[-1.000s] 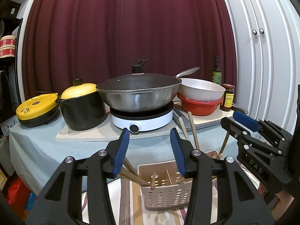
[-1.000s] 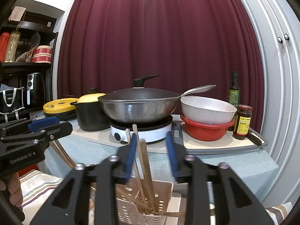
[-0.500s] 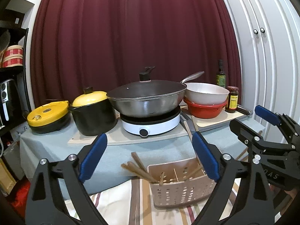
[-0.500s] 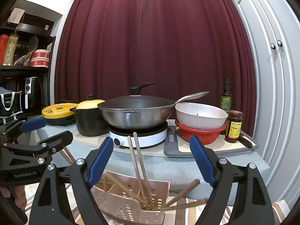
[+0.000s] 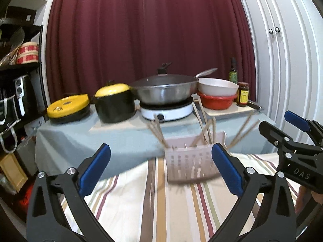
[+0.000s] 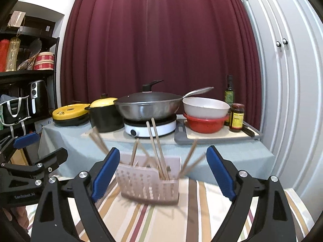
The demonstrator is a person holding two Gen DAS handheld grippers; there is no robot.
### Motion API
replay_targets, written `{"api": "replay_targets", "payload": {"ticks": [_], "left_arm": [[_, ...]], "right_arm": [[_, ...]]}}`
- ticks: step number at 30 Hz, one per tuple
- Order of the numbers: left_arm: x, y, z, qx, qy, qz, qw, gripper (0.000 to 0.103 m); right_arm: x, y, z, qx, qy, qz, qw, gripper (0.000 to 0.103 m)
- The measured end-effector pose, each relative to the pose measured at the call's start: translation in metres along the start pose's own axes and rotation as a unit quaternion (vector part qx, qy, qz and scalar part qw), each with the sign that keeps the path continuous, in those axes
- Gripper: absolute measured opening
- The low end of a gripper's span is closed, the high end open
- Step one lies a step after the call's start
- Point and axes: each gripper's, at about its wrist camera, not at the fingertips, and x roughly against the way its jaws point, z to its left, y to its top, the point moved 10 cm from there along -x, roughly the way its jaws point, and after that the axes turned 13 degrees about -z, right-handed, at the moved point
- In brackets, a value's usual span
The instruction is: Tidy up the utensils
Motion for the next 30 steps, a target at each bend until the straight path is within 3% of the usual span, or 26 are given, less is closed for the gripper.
{"api": "replay_targets", "payload": {"ticks": [7,15,30], "left_arm": [[0.047,-0.011,0.006,0.006,0.011,0.018,0.9998,0.099],[0.086,-0.002,0.017,0.009,0.035,0.018,0.9992,0.099],[0.131,0.017,0.029,0.025,0.041,-0.001,0.9989,0.099]], "right_arm": [[0.049,-0.003,0.002,-0.003,-0.008,0.009,1.000,0.085],[0.087,0.013,0.009,0.008,-0.009,-0.002,1.000,0.085],[0.124,0.033,0.025,0.023,0.000,-0.026,0.999,0.086]]}}
